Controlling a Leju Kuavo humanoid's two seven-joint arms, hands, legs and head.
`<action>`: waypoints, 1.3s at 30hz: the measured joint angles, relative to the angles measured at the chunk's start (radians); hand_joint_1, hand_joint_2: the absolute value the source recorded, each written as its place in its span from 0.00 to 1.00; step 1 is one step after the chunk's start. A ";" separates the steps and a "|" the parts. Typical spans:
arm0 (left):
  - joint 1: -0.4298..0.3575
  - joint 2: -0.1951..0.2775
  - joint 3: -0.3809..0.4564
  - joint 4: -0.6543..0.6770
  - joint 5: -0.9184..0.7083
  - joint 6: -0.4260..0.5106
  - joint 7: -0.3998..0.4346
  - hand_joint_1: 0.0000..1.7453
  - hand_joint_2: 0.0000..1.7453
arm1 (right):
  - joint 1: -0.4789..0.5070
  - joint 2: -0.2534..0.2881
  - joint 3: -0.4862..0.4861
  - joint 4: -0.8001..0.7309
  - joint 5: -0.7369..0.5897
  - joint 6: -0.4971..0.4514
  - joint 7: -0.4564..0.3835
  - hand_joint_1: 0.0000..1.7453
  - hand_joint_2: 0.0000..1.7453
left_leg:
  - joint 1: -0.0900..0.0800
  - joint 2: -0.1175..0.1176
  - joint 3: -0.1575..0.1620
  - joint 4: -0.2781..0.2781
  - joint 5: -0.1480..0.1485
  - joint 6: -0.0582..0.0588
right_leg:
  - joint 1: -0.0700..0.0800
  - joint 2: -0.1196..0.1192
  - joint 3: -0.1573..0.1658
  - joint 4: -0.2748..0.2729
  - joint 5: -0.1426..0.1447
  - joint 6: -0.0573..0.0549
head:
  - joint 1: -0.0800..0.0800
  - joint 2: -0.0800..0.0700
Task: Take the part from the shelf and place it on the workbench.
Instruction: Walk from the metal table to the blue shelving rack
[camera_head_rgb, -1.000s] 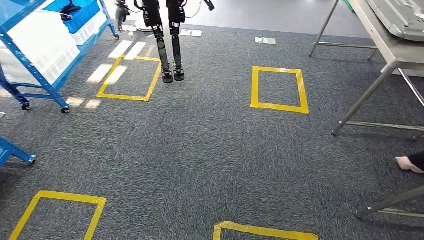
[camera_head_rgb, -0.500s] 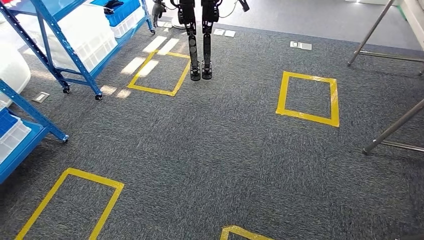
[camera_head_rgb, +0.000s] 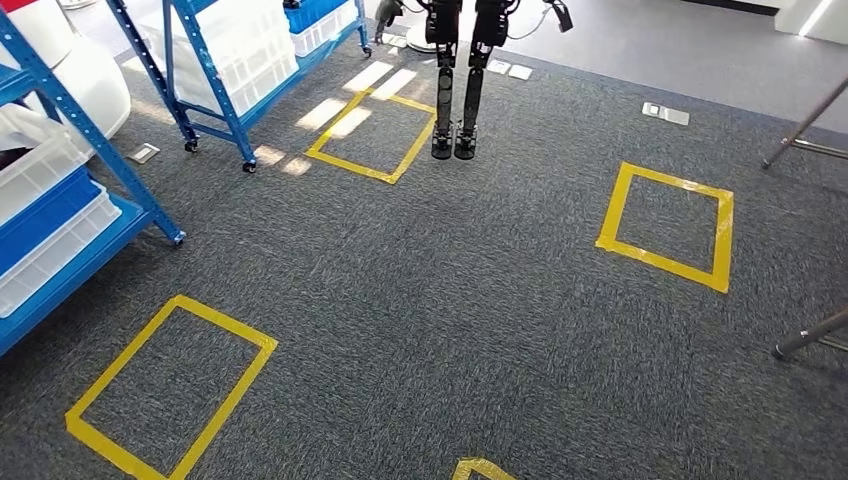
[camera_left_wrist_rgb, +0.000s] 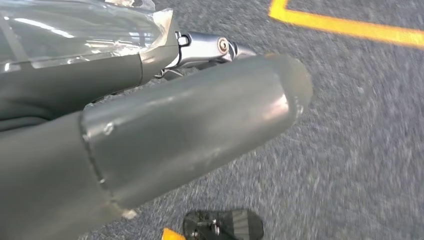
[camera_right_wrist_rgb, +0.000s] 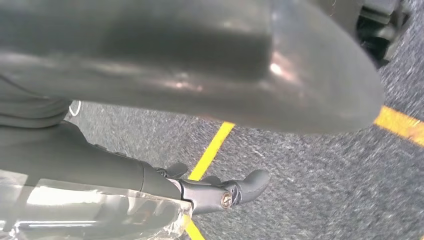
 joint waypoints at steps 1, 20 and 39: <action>-0.001 -0.001 0.000 0.000 0.000 0.000 0.000 0.00 0.00 | 0.001 0.000 0.000 0.000 0.000 0.000 0.000 0.00 0.00 | 0.004 -0.012 0.001 -0.003 0.004 0.004 | -0.004 0.030 -0.026 0.054 -0.025 0.000 | 0.002 0.000; 0.004 -0.005 0.006 0.000 -0.005 0.000 0.010 0.00 0.00 | 0.007 -0.005 0.004 0.001 0.021 0.006 -0.003 0.00 0.00 | 0.013 -0.037 -0.160 0.307 -0.128 -0.052 | -0.019 0.029 0.010 -0.040 0.030 -0.018 | -0.006 0.000; -0.005 -0.019 0.043 0.001 0.015 -0.081 0.246 0.00 0.00 | 0.002 -0.010 0.005 0.001 0.018 0.020 0.005 0.00 0.00 | 0.004 -0.117 -0.005 -0.001 0.014 -0.001 | -0.026 0.101 -0.023 0.019 0.015 0.040 | 0.006 0.000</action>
